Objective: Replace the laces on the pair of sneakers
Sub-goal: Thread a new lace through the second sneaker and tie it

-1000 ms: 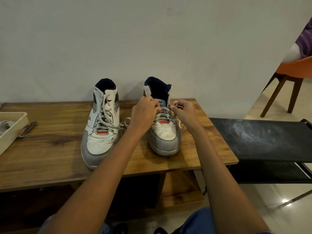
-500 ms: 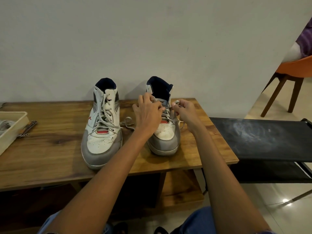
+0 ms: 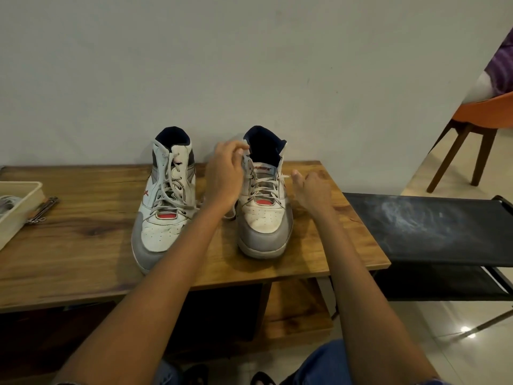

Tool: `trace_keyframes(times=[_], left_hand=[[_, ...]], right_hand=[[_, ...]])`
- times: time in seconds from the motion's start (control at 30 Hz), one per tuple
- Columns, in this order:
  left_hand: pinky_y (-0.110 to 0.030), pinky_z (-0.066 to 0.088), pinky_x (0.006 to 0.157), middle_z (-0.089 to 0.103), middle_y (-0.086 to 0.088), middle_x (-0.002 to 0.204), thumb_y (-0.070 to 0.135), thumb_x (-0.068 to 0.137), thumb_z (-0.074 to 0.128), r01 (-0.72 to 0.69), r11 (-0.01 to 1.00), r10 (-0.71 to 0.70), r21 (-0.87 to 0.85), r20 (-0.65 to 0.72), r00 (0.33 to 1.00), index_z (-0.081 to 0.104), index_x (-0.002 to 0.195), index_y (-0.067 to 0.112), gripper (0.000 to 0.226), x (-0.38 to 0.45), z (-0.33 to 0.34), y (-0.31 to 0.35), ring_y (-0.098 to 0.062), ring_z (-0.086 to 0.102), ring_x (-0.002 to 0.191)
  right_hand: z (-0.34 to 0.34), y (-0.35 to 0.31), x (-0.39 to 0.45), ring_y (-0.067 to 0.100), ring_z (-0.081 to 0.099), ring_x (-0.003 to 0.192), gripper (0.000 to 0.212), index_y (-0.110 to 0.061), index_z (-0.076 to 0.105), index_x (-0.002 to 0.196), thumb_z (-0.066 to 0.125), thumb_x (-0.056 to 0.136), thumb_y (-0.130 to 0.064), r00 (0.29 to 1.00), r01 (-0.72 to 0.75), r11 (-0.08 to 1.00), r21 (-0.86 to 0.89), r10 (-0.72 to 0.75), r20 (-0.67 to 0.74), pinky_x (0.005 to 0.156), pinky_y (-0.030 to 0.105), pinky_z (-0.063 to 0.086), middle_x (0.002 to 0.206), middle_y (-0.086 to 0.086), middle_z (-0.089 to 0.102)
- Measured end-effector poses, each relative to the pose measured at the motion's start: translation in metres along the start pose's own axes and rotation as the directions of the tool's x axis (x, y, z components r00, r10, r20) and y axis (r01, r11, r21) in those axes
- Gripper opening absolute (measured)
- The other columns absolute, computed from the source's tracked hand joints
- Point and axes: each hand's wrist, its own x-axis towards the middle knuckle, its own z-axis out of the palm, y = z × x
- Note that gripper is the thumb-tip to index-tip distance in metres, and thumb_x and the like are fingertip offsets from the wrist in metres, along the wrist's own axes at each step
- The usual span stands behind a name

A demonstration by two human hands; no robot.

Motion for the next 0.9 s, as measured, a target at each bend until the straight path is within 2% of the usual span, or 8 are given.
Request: trace_keyframes(times=[0.1,0.2,0.3,0.4,0.5,0.57,0.67,0.9], left_hand=[[-0.026,0.051,0.066,0.064,-0.002,0.091,0.011,0.096,0.047,0.030,0.997,-0.033,-0.070,-0.043,0.999,0.063,0.100,0.008,0.017,0.007,-0.006,-0.011,-0.017,0.061,0.075],[-0.014,0.049,0.060,0.067,-0.006,0.082,0.025,0.093,0.055,0.085,0.995,-0.082,-0.042,0.071,0.994,0.065,0.093,0.007,0.020,0.005,-0.003,-0.012,-0.009,0.058,0.063],[-0.006,0.039,0.050,0.065,0.003,0.077,0.036,0.084,0.066,0.081,0.996,-0.086,0.041,0.126,0.988,0.068,0.089,0.011,0.026,-0.003,0.005,-0.006,0.001,0.053,0.061],[-0.005,0.033,0.051,0.065,0.003,0.078,0.030,0.083,0.070,0.110,0.991,-0.116,0.076,0.087,0.989,0.071,0.091,0.009,0.022,-0.004,0.006,-0.003,-0.001,0.052,0.061],[-0.018,0.049,0.060,0.069,-0.002,0.081,0.021,0.084,0.069,0.235,0.971,-0.228,-0.042,0.129,0.965,0.072,0.094,0.005,0.019,-0.001,0.006,-0.005,-0.011,0.061,0.067],[-0.028,0.057,0.068,0.070,-0.008,0.081,0.014,0.086,0.066,0.449,0.859,-0.399,-0.248,0.227,0.888,0.070,0.096,0.003,0.016,0.000,0.003,-0.009,-0.017,0.065,0.070],[-0.025,0.058,0.069,0.068,-0.008,0.080,0.012,0.086,0.065,0.639,0.658,-0.517,-0.399,0.378,0.768,0.068,0.099,0.002,0.017,0.000,0.000,-0.013,-0.016,0.067,0.073],[-0.022,0.056,0.068,0.066,-0.005,0.083,0.012,0.085,0.067,0.683,0.640,-0.540,-0.352,0.427,0.725,0.067,0.095,0.005,0.013,0.006,-0.008,-0.014,-0.012,0.064,0.073]], right_hand=[[-0.003,0.000,0.004,0.034,0.052,0.105,0.039,0.007,0.046,0.122,0.042,0.100,-0.025,0.998,-0.001,0.997,-0.075,-0.003,-0.064,0.087,0.040,0.043,0.118,0.021,0.054],[-0.012,-0.013,0.004,0.025,0.051,0.076,0.028,0.005,0.037,0.119,0.043,0.092,0.005,0.970,0.119,0.978,0.169,-0.078,-0.230,0.063,0.033,0.039,0.092,0.019,0.058],[-0.022,-0.030,0.000,0.019,0.054,0.070,0.027,-0.001,0.034,0.121,0.034,0.095,0.003,0.936,0.275,0.913,0.301,-0.182,-0.302,0.060,0.026,0.040,0.084,0.012,0.064],[-0.023,-0.049,-0.005,0.016,0.057,0.076,0.027,-0.004,0.033,0.122,0.036,0.096,0.001,0.915,0.371,0.875,0.310,-0.289,-0.280,0.069,0.028,0.044,0.080,0.002,0.063],[-0.014,-0.062,-0.008,0.016,0.056,0.070,0.010,-0.010,0.039,0.103,0.040,0.097,-0.002,0.905,0.418,0.837,0.353,-0.350,-0.240,0.066,0.034,0.047,0.071,-0.005,0.060],[-0.001,-0.065,-0.011,0.020,0.058,0.071,0.006,-0.009,0.047,0.091,0.047,0.096,-0.006,0.899,0.431,0.846,0.314,-0.376,-0.223,0.066,0.036,0.047,0.073,0.001,0.062],[0.020,-0.056,-0.014,0.025,0.057,0.077,0.014,0.001,0.067,0.084,0.058,0.089,-0.008,0.870,0.466,0.876,0.122,-0.429,-0.242,0.066,0.036,0.046,0.082,0.014,0.062],[0.024,-0.054,-0.011,0.028,0.054,0.083,0.018,0.003,0.071,0.093,0.056,0.091,-0.006,0.850,0.482,0.875,-0.053,-0.481,-0.215,0.068,0.037,0.045,0.091,0.017,0.060]])
